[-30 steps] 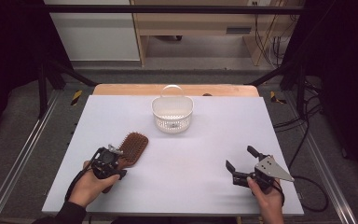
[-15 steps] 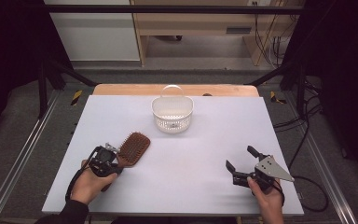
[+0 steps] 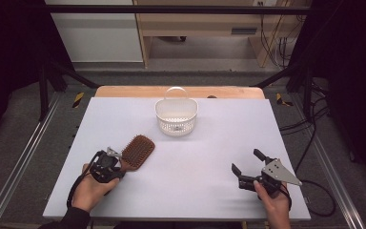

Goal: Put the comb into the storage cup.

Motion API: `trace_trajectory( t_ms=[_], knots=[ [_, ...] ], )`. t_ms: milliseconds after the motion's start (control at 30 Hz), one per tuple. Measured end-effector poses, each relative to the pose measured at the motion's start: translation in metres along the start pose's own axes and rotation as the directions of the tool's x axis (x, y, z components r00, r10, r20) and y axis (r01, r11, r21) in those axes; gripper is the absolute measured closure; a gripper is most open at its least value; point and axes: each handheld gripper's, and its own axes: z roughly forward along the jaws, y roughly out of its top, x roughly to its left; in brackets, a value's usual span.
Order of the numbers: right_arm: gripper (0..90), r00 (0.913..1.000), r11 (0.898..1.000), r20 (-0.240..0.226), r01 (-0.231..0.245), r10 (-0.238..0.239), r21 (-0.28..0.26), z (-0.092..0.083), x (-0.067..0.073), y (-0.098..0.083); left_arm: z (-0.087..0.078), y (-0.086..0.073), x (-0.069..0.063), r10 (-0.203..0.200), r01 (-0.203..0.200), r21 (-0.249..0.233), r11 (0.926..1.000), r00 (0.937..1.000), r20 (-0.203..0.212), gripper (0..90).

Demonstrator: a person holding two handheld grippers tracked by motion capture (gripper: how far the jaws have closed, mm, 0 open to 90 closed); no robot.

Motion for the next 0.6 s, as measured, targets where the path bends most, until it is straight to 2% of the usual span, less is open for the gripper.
trace_trajectory(
  t_ms=[133,400,533,600],
  knots=[
    [3.8,1.0,1.0,-0.002,0.0,0.0,0.001,0.0003,0.0004,0.0,-0.0011,-0.0011,-0.0014,0.013,-0.013,-0.009,0.9999,0.9998,-0.012,72.4],
    [3.8,1.0,1.0,-0.004,0.0,0.0,0.001,0.0005,0.0005,-0.0001,-0.0012,-0.0033,0.0007,0.014,-0.014,-0.02,0.9997,0.9998,-0.014,72.4],
    [3.7,1.0,1.0,-0.003,0.0,0.0,0.003,0.0006,0.0006,-0.0001,-0.0025,-0.0043,0.0018,0.007,-0.007,-0.042,0.9991,0.9999,-0.01,72.4],
    [3.8,1.0,1.0,-0.003,0.002,-0.002,0.004,0.0008,0.0005,-0.0003,-0.0028,-0.005,0.0017,0.014,-0.015,-0.056,0.9983,0.9996,-0.023,72.4]
  ],
)
